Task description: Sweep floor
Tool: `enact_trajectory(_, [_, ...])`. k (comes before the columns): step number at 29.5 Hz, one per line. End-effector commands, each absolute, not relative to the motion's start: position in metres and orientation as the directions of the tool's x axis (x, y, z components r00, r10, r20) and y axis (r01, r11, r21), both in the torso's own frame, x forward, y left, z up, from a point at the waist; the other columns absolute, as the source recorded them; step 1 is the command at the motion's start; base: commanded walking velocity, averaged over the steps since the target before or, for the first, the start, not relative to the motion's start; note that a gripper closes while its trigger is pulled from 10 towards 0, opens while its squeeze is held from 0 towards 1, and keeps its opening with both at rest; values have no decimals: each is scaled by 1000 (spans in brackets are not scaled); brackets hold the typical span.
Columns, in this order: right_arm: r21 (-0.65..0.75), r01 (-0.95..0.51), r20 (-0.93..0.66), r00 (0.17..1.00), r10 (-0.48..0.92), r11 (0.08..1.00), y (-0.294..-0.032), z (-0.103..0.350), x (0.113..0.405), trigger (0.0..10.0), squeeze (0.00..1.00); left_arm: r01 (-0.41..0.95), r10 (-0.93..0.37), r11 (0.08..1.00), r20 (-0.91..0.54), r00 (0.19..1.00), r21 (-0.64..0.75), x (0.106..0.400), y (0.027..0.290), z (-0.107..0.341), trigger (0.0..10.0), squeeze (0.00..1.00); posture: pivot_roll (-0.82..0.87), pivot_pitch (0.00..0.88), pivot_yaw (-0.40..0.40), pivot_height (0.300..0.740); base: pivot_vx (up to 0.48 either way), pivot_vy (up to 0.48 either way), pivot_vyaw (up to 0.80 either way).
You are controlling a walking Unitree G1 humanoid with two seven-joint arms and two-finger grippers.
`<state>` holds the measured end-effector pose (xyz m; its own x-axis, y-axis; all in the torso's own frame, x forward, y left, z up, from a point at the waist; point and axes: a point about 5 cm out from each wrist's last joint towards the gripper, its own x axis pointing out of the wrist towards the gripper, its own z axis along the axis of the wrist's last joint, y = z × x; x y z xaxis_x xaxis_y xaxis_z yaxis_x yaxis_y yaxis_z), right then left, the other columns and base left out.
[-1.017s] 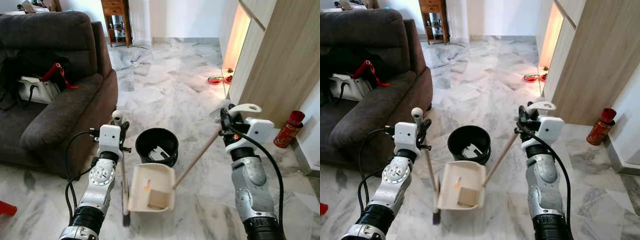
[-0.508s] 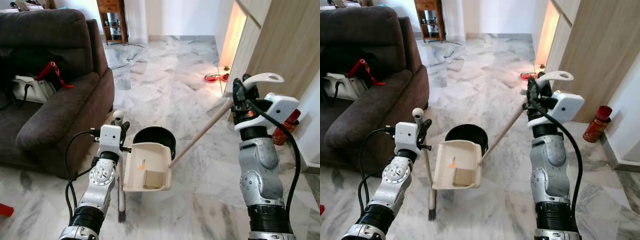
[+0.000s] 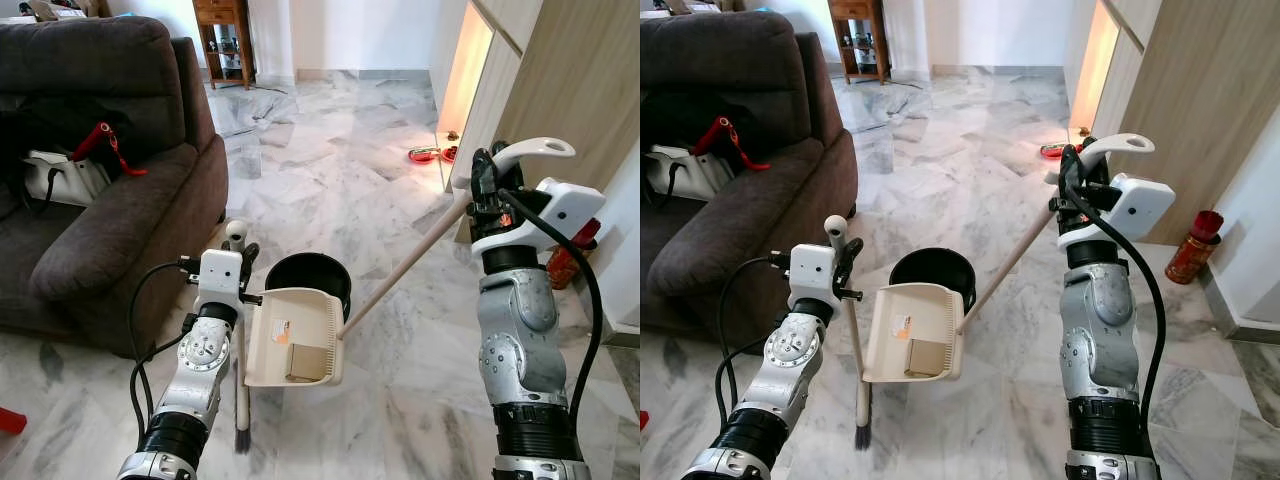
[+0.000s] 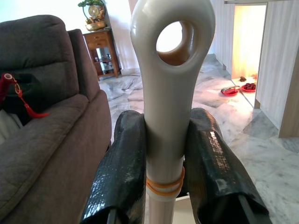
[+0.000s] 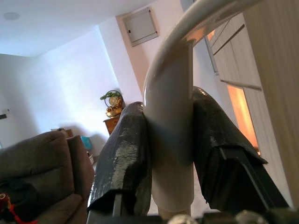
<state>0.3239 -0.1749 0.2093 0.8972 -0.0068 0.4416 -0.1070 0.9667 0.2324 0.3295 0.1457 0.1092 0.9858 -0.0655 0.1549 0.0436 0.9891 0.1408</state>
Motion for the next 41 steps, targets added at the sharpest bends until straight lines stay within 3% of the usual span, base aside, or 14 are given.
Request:
enact_trajectory(1, [235, -97, 541, 840, -47, 967, -174, 237, 322, 10000, 0, 40, -71, 988, 210, 975, 148, 332, 146, 120, 10000, 0, -67, 0, 37, 740, 244, 0, 0])
enact_trajectory(9, [209, -1, 570, 813, -121, 978, -181, 243, 321, 10000, 0, 42, -74, 988, 212, 975, 151, 331, 146, 120, 10000, 0, -66, 0, 37, 740, 215, 0, 0])
enact_trajectory(29, [209, -11, 588, 800, -117, 978, -174, 247, 320, 10000, 0, 51, -83, 988, 221, 972, 149, 330, 144, 121, 10000, 0, -64, 0, 37, 740, 0, 0, 0])
enact_trajectory(41, [218, -15, 576, 809, -117, 976, -174, 244, 321, 10000, 0, 44, -76, 988, 221, 972, 147, 330, 146, 121, 10000, 0, -60, 0, 34, 740, 258, 0, 0])
